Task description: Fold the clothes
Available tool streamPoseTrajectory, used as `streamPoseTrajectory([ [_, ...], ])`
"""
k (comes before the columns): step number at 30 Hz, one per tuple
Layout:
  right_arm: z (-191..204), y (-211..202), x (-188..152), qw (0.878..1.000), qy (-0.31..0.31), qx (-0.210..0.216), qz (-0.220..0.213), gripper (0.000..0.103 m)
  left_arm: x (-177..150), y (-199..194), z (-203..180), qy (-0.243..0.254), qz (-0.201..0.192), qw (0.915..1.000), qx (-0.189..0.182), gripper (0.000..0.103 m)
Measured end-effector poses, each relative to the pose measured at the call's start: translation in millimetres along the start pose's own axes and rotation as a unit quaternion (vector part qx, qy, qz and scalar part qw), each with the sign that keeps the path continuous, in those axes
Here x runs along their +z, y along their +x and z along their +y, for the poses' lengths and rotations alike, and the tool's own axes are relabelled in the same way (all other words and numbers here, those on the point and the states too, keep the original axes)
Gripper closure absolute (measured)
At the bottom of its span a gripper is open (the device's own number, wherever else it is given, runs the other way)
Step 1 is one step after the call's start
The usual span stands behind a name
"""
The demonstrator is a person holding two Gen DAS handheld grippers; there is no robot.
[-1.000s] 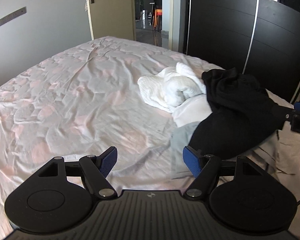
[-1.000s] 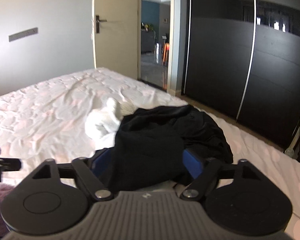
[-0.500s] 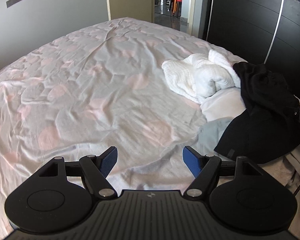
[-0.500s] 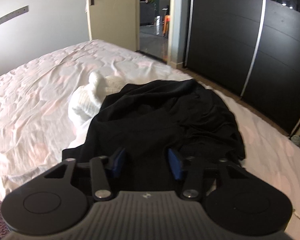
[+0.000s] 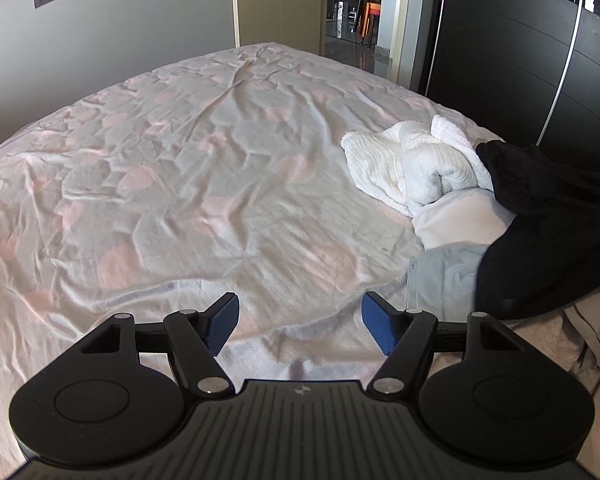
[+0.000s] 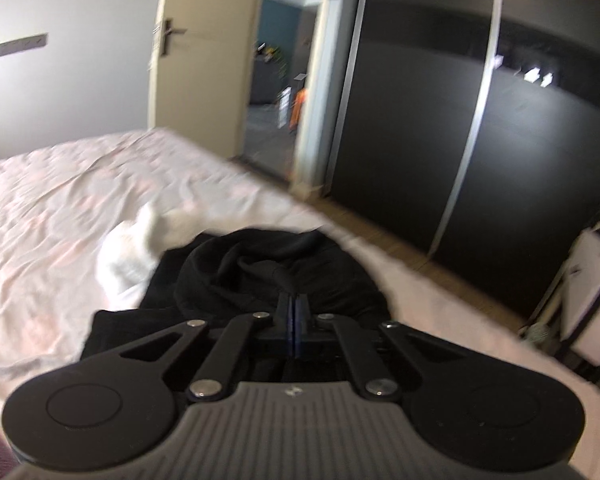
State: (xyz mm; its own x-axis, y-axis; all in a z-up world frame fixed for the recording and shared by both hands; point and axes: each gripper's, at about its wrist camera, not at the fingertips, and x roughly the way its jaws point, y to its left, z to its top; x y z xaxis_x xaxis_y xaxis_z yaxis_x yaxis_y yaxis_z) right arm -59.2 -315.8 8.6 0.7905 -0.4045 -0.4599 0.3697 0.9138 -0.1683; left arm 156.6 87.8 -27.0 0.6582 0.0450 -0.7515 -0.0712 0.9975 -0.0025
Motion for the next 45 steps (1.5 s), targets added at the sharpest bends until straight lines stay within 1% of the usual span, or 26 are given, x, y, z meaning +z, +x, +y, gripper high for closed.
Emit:
streamPoseTrajectory([
  [3, -27, -17, 4, 0.998, 0.002, -0.053, -0.012, 0.102, -1, -10, 0, 0.002, -0.01, 0.9999, -0.002, 0.036],
  [6, -57, -38, 5, 0.994, 0.019, -0.105, -0.029, 0.102, -2, -19, -1, 0.004, -0.023, 0.9997, -0.006, 0.036],
  [8, -74, -58, 3, 0.987, 0.021, -0.149, -0.051, 0.103, -2, -22, -1, 0.002, -0.026, 0.9996, -0.01, 0.036],
  [10, -88, -83, 1, 0.978, 0.018, -0.193, -0.079, 0.103, -3, -24, -2, 0.001, -0.026, 0.9996, -0.014, 0.036],
  [12, -99, -99, -1, 0.975, 0.019, -0.207, -0.083, 0.103, -3, -25, -4, 0.002, -0.027, 0.9994, -0.02, 0.036],
  [13, -103, -104, -2, 0.975, 0.023, -0.204, -0.079, 0.103, -3, -25, -5, 0.003, -0.028, 0.9994, -0.023, 0.036],
  [14, -105, -105, -5, 0.979, 0.036, -0.189, -0.071, 0.101, -3, -25, -6, 0.004, -0.028, 0.9993, -0.025, 0.036],
  [16, -105, -102, -13, 0.987, 0.072, -0.137, -0.049, 0.087, -3, -27, -8, 0.007, -0.028, 0.9992, -0.028, 0.036],
  [17, -102, -99, -17, 0.99, 0.089, -0.106, -0.039, 0.076, -4, -27, -9, 0.009, -0.028, 0.9992, -0.029, 0.036],
  [18, -98, -94, -21, 0.991, 0.102, -0.076, -0.031, 0.054, -4, -28, -9, 0.012, -0.027, 0.9992, -0.027, 0.036],
  [19, -89, -89, -24, 0.993, 0.102, -0.052, -0.025, 0.044, -4, -28, -8, 0.013, -0.027, 0.9992, -0.025, 0.036],
  [21, -69, -78, -27, 0.996, 0.084, -0.017, -0.013, 0.043, -3, -26, -5, 0.012, -0.024, 0.9994, -0.022, 0.036],
  [23, -49, -64, -27, 0.998, 0.067, 0.016, 0.003, 0.038, -2, -23, -2, 0.01, -0.02, 0.9996, -0.018, 0.036],
  [24, -40, -55, -25, 0.998, 0.06, 0.031, 0.011, 0.027, -2, -22, -1, 0.009, -0.019, 0.9996, -0.017, 0.036],
  [25, -30, -47, -23, 0.997, 0.055, 0.042, 0.017, 0.021, -1, -21, 1, 0.008, -0.017, 0.9997, -0.015, 0.036],
  [27, -15, -28, -19, 0.997, 0.047, 0.056, 0.025, 0.021, -1, -18, 3, 0.007, -0.014, 0.9998, -0.011, 0.036],
  [30, -2, 5, -24, 0.996, 0.043, 0.05, 0.052, 0.023, 1, -14, 8, 0.004, -0.009, 0.9999, -0.007, 0.036],
  [32, 0, 28, -25, 0.995, 0.045, 0.049, 0.079, 0.038, 2, -8, 12, -0.002, -0.003, 1.0, -0.005, 0.036],
  [33, 1, 41, -23, 0.994, 0.043, 0.047, 0.093, 0.063, 3, -6, 14, -0.005, 0.0, 1.0, -0.004, 0.036],
  [34, 0, 54, -20, 0.993, 0.037, 0.044, 0.104, 0.092, 4, -3, 15, -0.007, 0.003, 1.0, -0.003, 0.036],
  [35, -1, 59, -20, 0.993, 0.032, 0.039, 0.111, 0.102, 5, -1, 16, -0.008, 0.005, 1.0, -0.003, 0.036],
  [36, -4, 60, -20, 0.993, 0.029, 0.028, 0.108, 0.101, 5, 1, 16, -0.008, 0.006, 0.9999, -0.004, 0.036],
  [37, -9, 57, -19, 0.995, 0.027, 0.01, 0.096, 0.102, 6, 2, 16, -0.007, 0.007, 0.9999, -0.004, 0.036],
  [40, -33, 31, -13, 0.997, 0.021, -0.059, 0.04, 0.102, 8, 3, 13, -0.002, 0.006, 0.9999, -0.008, 0.036],
  [42, -57, 5, -4, 0.994, 0.023, -0.107, 0.0, 0.102, 10, 4, 10, 0.0, 0.004, 0.9999, -0.012, 0.036],
  [45, -94, -40, 14, 0.982, 0.027, -0.178, -0.06, 0.102, 13, 3, 4, 0.003, 0.0, 0.9998, -0.021, 0.036],
])
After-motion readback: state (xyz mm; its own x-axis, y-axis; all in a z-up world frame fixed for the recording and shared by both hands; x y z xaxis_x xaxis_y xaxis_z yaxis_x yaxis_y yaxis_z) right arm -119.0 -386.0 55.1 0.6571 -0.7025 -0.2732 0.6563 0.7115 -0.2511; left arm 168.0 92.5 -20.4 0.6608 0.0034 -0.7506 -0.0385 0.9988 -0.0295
